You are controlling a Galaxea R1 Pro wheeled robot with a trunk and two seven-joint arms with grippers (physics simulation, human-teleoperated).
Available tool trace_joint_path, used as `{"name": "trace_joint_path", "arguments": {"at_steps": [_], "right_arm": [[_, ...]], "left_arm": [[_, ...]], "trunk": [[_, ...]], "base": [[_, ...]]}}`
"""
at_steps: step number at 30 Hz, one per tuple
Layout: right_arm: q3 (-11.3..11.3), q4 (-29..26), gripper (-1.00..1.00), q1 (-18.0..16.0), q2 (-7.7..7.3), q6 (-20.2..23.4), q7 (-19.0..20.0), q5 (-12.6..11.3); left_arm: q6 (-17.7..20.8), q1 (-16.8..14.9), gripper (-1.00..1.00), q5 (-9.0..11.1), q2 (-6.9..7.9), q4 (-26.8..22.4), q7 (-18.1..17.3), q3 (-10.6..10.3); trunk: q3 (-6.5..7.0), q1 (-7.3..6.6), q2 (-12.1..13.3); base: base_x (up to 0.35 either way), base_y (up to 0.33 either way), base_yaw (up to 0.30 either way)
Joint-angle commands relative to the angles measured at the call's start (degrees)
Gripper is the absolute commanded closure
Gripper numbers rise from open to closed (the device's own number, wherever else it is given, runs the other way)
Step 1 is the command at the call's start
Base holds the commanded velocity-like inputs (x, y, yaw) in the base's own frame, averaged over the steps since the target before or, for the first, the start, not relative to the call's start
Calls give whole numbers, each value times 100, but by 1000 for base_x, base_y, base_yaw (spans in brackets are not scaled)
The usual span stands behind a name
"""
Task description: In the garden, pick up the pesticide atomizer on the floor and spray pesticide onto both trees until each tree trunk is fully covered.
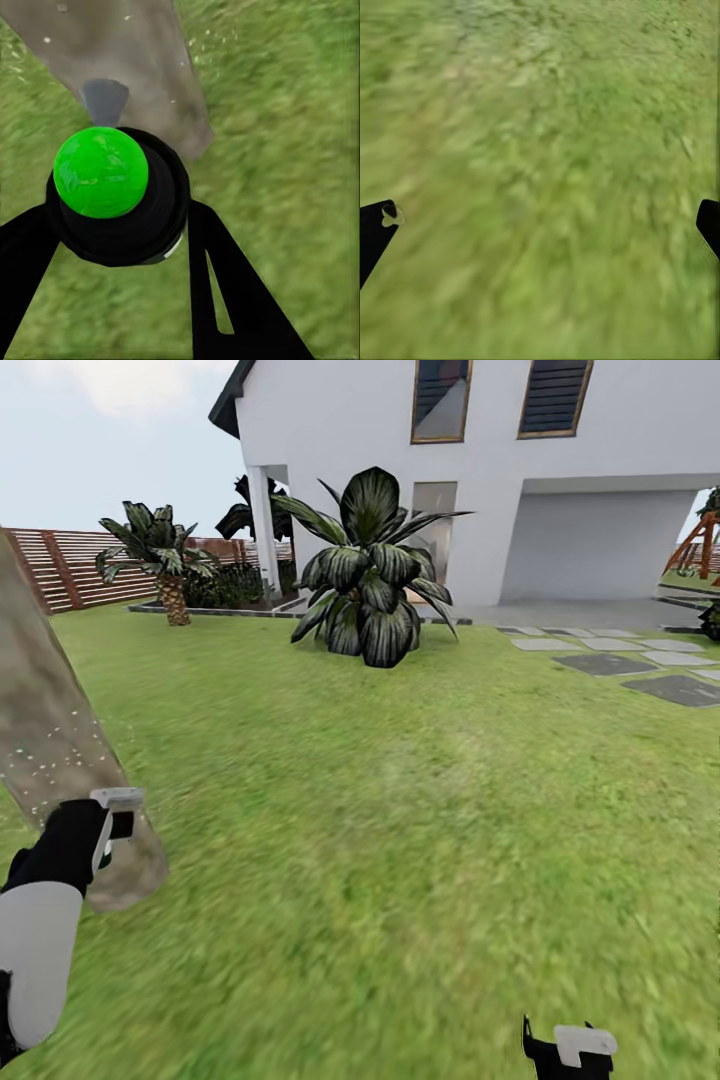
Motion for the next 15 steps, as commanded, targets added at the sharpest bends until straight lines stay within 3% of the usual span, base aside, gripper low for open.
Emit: {"name": "trace_joint_path", "arguments": {"at_steps": [1,5,11,15], "right_arm": [[-28,13,-100,-6,-1,-17,-38,61],[-28,14,-100,-6,-1,-17,-39,61],[-28,15,-100,-6,-1,-17,-37,61],[-29,14,-100,-6,-1,-17,-39,61]], "left_arm": [[21,69,100,20,26,46,19,77],[2,293,100,16,78,101,28,367],[-12,327,100,9,53,111,29,391],[-14,327,100,17,35,103,29,388]], "trunk": [[-5,0,-2],[-5,0,-2],[-5,0,-2],[-5,0,-2]], "base": [[93,-263,95],[99,-263,233],[161,-251,270],[216,-219,58]]}}
